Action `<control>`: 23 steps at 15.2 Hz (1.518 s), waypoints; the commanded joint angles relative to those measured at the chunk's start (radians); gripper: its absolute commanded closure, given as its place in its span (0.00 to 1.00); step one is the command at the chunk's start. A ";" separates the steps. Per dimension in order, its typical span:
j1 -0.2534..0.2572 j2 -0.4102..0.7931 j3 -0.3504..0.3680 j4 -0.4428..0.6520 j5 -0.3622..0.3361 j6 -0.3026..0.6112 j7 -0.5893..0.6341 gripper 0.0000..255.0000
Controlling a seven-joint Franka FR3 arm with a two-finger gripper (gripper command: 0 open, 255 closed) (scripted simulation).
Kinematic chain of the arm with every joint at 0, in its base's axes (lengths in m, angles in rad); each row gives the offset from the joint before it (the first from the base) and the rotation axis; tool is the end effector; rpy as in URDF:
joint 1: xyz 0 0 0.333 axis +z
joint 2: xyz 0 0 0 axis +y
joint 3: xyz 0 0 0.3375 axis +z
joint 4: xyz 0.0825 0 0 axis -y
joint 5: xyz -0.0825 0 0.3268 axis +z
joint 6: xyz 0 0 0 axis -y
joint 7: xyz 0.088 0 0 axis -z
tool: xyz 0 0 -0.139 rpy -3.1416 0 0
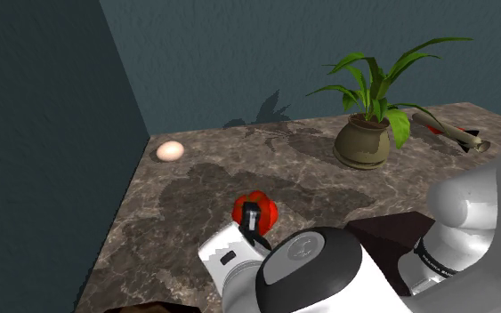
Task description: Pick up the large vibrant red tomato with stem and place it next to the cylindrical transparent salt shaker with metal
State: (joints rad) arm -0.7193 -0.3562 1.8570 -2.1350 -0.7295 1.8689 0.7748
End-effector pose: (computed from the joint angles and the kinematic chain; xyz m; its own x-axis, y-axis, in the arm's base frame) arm 0.2374 0.4127 0.4031 0.6810 0.7075 0.1889 0.2422 -0.4611 0.8537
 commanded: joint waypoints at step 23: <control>-0.187 -0.204 0.186 -0.046 0.115 0.200 0.071 1.00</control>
State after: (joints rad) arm -0.9060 -0.5600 2.0428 -2.1802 -0.6149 2.0687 0.8455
